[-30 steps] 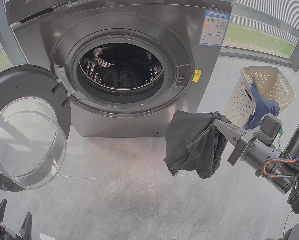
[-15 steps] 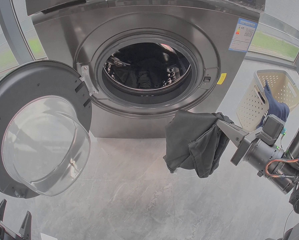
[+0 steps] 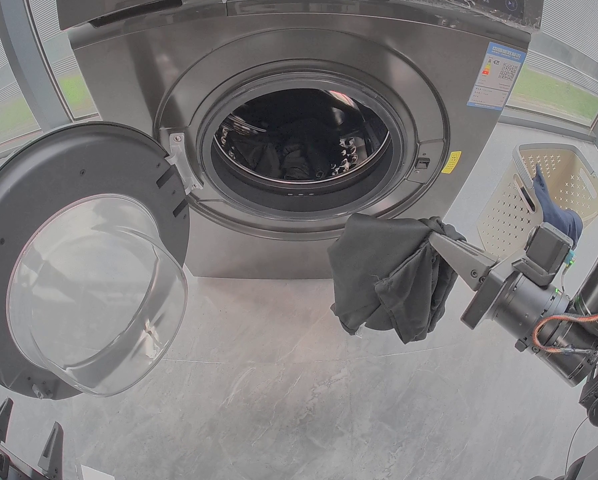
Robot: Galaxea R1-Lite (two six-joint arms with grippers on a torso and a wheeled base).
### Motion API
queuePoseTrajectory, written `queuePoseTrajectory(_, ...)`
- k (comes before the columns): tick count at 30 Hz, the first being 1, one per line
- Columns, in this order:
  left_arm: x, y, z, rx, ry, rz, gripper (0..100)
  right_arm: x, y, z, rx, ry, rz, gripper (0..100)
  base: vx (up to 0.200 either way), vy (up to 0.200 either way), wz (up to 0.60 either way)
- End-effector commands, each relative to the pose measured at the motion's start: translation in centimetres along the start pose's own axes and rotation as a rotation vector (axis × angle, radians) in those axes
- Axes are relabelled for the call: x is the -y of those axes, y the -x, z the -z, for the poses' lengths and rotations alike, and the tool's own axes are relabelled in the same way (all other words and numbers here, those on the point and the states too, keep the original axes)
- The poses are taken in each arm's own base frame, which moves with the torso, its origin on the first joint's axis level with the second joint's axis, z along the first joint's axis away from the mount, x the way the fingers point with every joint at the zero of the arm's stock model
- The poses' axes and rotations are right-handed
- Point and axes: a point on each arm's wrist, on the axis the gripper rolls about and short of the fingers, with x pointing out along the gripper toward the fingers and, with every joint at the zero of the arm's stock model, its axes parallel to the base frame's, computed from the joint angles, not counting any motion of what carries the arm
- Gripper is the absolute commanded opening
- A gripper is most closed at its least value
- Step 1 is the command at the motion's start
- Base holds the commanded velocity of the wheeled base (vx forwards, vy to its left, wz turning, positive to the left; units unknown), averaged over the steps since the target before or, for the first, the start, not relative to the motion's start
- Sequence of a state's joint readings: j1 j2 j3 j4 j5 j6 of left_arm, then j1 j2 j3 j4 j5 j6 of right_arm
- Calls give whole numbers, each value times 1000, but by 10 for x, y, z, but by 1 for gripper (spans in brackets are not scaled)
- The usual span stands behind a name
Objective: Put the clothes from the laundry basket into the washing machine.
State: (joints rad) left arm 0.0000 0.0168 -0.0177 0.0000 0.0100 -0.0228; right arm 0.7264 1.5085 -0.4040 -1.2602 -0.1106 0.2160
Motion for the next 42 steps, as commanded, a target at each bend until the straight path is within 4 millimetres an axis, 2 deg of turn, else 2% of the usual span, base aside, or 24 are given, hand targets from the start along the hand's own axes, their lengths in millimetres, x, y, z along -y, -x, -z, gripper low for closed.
queuePoseTrajectory(1,0,0,5,-5,-4,1,100,-1,-3,-2,9,-2,-6,0,0,0,0)
queuePoseTrajectory(10,0,0,5,-7,-20,-2,100,-13,-23,-3,19,-63,-65,0,0,0,0)
queuePoseTrajectory(15,0,-1,5,-7,-14,-5,100,-18,-33,9,-14,-67,-81,0,0,0,0)
queuePoseTrajectory(23,0,0,5,-5,-18,-7,100,-23,-45,20,31,-73,-101,0,0,-150,0)
queuePoseTrajectory(32,0,0,5,-5,-27,-2,100,-32,-61,14,90,-80,-127,0,0,0,0)
queuePoseTrajectory(42,0,-2,5,-22,-34,8,100,-34,-75,22,90,-79,-127,0,0,0,0)
